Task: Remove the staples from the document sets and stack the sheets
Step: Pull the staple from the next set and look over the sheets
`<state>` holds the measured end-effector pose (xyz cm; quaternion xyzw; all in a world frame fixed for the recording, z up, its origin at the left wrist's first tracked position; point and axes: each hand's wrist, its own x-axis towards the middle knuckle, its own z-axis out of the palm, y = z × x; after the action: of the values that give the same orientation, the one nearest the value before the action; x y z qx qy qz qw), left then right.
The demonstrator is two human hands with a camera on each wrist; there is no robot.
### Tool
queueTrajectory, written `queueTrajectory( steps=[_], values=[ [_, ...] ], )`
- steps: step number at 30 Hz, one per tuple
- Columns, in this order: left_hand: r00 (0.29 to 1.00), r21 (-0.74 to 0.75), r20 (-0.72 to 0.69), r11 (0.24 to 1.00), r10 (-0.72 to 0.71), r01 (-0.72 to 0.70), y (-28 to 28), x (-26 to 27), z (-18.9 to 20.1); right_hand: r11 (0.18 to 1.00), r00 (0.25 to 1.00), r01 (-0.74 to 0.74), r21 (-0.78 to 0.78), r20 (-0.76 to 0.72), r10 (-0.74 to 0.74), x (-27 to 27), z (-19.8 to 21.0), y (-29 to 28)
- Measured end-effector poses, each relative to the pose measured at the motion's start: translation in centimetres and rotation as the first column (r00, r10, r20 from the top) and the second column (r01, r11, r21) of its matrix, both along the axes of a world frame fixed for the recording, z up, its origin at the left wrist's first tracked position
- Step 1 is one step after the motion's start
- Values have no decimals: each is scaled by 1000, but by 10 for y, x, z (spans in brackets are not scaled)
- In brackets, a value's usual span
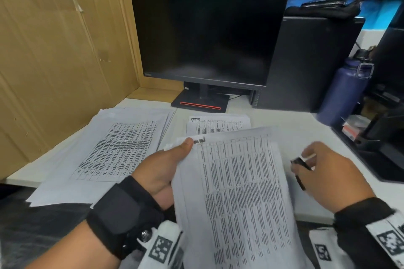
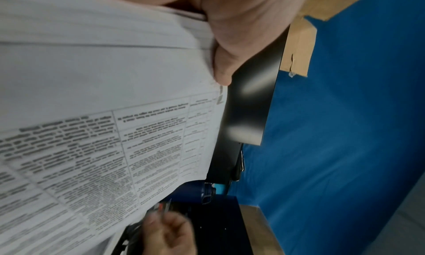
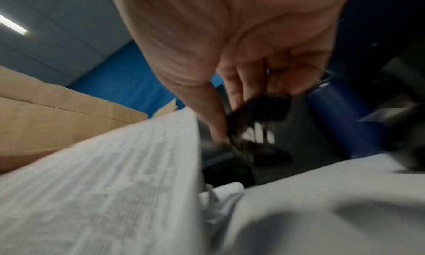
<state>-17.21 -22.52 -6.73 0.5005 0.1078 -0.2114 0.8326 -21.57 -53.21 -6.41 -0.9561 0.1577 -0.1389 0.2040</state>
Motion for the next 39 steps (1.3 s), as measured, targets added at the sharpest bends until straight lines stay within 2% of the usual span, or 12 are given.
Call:
queueTrajectory(
  steps=[3,7,9,11,12,14,16,18,26,33,36,39],
  values=[
    [999,-39,-19,998,-47,46,5,1,6,991,961,-3,-137,-274,-35,7,-15,-17],
    [998,-41,-12,997,-64,64,3,-3,11,977,956,-3,-212,-286,-59,10,-21,-21],
    [998,-38,1,997,-65,65,2,-5,12,982,977,20,-190,-207,-59,8,-14,-17],
    [998,-19,28,998,-64,64,0,-7,13,981,1000,12,-192,25,-8,1,0,-4],
    [997,-7,41,998,-60,61,-2,-8,13,984,983,-34,-174,171,64,-4,9,6],
    [995,20,73,997,-70,69,-6,-11,13,959,893,-240,-148,355,278,-18,22,34],
    [990,45,109,995,-92,87,-12,-17,13,867,774,-468,-170,394,495,-29,25,65],
    [984,71,139,992,-114,105,-17,-25,12,796,698,-566,-216,388,602,-34,18,85],
    [961,121,198,978,-193,171,-33,-44,11,826,712,-448,-342,422,561,-33,4,96],
    [957,152,208,973,-204,174,-36,-47,9,869,763,-397,-295,420,492,-34,-3,99],
    [957,147,214,975,-194,165,-36,-47,8,884,753,-410,-226,463,468,-32,-5,97],
    [959,123,215,979,-185,162,-36,-46,9,861,718,-419,-289,475,509,-32,-5,98]
  ],
)
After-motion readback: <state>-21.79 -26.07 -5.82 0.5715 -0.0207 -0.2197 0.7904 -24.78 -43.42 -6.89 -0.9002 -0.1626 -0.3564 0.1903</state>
